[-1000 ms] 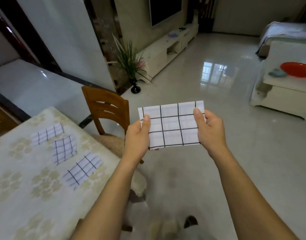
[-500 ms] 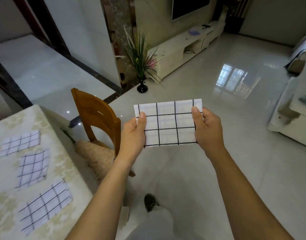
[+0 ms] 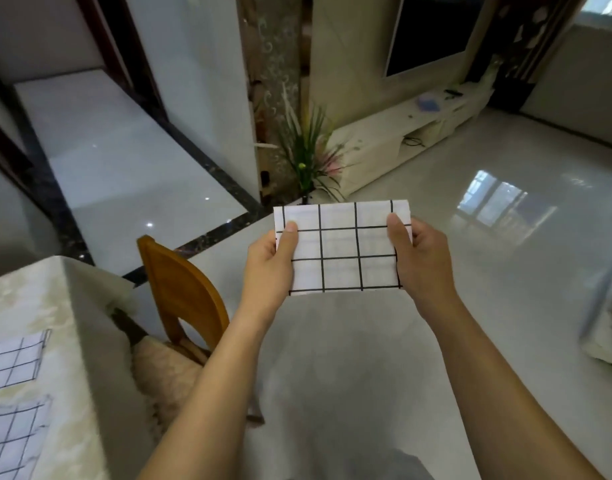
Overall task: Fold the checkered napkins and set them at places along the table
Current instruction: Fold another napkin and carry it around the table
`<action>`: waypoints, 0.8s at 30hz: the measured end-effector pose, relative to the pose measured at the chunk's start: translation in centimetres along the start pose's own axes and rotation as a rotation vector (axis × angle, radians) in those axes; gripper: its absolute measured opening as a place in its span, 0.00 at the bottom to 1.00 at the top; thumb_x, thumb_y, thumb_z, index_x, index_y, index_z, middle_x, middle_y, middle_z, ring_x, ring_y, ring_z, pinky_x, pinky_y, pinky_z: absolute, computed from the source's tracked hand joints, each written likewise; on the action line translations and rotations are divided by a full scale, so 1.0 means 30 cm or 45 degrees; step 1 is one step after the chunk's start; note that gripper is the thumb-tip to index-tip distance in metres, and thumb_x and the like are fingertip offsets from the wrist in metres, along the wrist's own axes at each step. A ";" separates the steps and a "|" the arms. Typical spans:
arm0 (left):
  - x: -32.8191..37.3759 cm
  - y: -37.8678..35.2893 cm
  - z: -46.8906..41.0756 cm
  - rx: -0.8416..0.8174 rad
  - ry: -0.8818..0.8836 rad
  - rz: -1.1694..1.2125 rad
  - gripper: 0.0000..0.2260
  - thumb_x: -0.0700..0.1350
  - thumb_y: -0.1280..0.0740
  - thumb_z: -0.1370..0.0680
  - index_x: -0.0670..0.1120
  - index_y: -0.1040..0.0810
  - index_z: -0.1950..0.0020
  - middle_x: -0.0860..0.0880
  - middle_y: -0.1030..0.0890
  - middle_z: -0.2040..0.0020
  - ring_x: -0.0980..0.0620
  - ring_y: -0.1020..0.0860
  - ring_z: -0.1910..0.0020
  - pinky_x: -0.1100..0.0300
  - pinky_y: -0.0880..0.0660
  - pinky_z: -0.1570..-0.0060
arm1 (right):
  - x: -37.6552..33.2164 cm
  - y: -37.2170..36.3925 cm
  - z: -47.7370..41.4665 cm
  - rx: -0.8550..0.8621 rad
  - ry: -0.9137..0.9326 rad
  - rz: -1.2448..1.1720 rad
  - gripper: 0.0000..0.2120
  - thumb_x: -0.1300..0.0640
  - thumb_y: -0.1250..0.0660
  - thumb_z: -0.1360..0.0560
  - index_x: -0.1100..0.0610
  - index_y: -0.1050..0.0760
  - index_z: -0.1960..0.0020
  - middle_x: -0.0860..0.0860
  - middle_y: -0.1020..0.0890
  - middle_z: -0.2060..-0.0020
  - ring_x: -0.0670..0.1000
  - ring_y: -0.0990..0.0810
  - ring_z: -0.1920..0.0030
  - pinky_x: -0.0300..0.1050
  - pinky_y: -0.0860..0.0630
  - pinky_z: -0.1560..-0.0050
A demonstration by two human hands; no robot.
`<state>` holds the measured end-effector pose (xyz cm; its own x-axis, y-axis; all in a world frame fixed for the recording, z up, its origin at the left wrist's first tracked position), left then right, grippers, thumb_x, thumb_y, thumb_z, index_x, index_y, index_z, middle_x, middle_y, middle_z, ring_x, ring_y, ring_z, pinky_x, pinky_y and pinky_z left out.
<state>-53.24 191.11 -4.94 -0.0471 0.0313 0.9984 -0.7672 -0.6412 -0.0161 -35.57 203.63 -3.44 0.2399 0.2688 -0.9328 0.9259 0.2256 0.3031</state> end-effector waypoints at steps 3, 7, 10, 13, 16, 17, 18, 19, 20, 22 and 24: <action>-0.013 0.041 -0.138 0.087 -0.013 0.032 0.14 0.49 0.41 0.14 0.46 0.17 0.43 0.46 0.13 0.50 0.47 0.14 0.49 0.51 0.17 0.47 | 0.046 -0.127 -0.167 -0.119 0.036 -0.022 0.21 0.48 0.37 0.17 0.67 0.24 0.56 0.64 0.21 0.62 0.50 0.24 0.64 0.45 0.28 0.62; -0.031 0.082 -0.339 0.327 -0.032 -0.043 0.16 0.51 0.41 0.14 0.44 0.17 0.43 0.47 0.13 0.51 0.51 0.15 0.50 0.61 0.19 0.52 | 0.085 -0.307 -0.419 -0.313 0.074 -0.046 0.16 0.49 0.38 0.16 0.59 0.21 0.54 0.55 0.17 0.61 0.44 0.20 0.62 0.38 0.25 0.62; -0.015 0.096 -0.481 0.534 -0.022 -0.126 0.20 0.54 0.43 0.14 0.41 0.18 0.45 0.45 0.14 0.52 0.50 0.16 0.52 0.62 0.20 0.53 | 0.080 -0.429 -0.599 -0.506 0.155 -0.064 0.14 0.52 0.39 0.16 0.60 0.21 0.52 0.51 0.17 0.61 0.38 0.22 0.62 0.29 0.29 0.64; 0.045 0.106 -0.581 0.723 -0.058 -0.159 0.21 0.54 0.43 0.14 0.41 0.17 0.49 0.46 0.14 0.54 0.53 0.16 0.56 0.67 0.22 0.57 | 0.040 -0.518 -0.763 -0.658 0.187 -0.150 0.10 0.54 0.38 0.16 0.56 0.20 0.47 0.44 0.17 0.61 0.34 0.21 0.61 0.25 0.30 0.62; 0.091 0.136 -0.669 0.915 -0.131 -0.215 0.21 0.52 0.43 0.14 0.38 0.18 0.51 0.42 0.16 0.55 0.56 0.20 0.60 0.67 0.24 0.58 | 0.010 -0.635 -0.896 -0.775 0.287 -0.175 0.16 0.53 0.38 0.16 0.67 0.22 0.50 0.65 0.18 0.59 0.49 0.23 0.65 0.32 0.30 0.65; 0.096 0.149 -0.690 0.966 -0.139 -0.238 0.22 0.52 0.43 0.13 0.36 0.19 0.51 0.39 0.17 0.55 0.55 0.21 0.60 0.66 0.26 0.58 | 0.008 -0.675 -0.919 -0.820 0.318 -0.206 0.19 0.52 0.38 0.16 0.69 0.24 0.50 0.69 0.20 0.57 0.57 0.23 0.62 0.37 0.29 0.63; 0.088 0.169 -0.706 1.011 -0.140 -0.243 0.22 0.52 0.43 0.13 0.35 0.20 0.51 0.37 0.18 0.55 0.55 0.22 0.60 0.64 0.26 0.57 | 0.012 -0.719 -0.936 -0.864 0.328 -0.234 0.20 0.51 0.38 0.16 0.70 0.25 0.49 0.70 0.21 0.56 0.63 0.23 0.59 0.43 0.27 0.62; 0.079 0.186 -0.721 1.044 -0.130 -0.237 0.23 0.53 0.43 0.14 0.36 0.20 0.50 0.38 0.18 0.55 0.54 0.22 0.59 0.61 0.25 0.54 | 0.020 -0.764 -0.947 -0.901 0.320 -0.263 0.21 0.50 0.39 0.16 0.71 0.26 0.49 0.71 0.22 0.56 0.65 0.24 0.59 0.46 0.27 0.62; 0.065 0.203 -0.736 1.070 -0.108 -0.225 0.22 0.55 0.43 0.14 0.39 0.19 0.49 0.40 0.16 0.55 0.54 0.20 0.57 0.57 0.24 0.50 | 0.027 -0.808 -0.953 -0.936 0.308 -0.277 0.21 0.50 0.39 0.16 0.71 0.26 0.50 0.71 0.23 0.58 0.63 0.26 0.63 0.46 0.29 0.63; 0.041 0.244 -0.766 1.107 -0.059 -0.207 0.19 0.57 0.42 0.15 0.46 0.17 0.49 0.48 0.14 0.55 0.52 0.16 0.52 0.48 0.22 0.41 | 0.042 -0.899 -0.960 -1.011 0.280 -0.283 0.21 0.50 0.39 0.16 0.71 0.27 0.51 0.72 0.25 0.61 0.53 0.30 0.65 0.44 0.34 0.64; 0.023 0.294 -0.805 1.145 -0.047 -0.156 0.17 0.55 0.39 0.15 0.45 0.17 0.48 0.46 0.14 0.54 0.46 0.15 0.51 0.43 0.20 0.43 | 0.042 -0.984 -0.975 -1.075 0.258 -0.296 0.21 0.50 0.39 0.16 0.70 0.27 0.52 0.70 0.26 0.63 0.48 0.31 0.64 0.43 0.34 0.63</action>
<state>-75.48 204.01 -5.70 0.0343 0.1237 0.9917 0.0242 -0.9921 0.1229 -71.13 224.70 -7.85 -0.0567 0.2722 -0.9606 0.4022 0.8868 0.2275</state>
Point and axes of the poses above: each hand's wrist, its own z-axis away from the middle knuckle, its own y-axis out of the back of the hand, x = y × z, the point moved 4 cm from there along -z, towards the middle knuckle
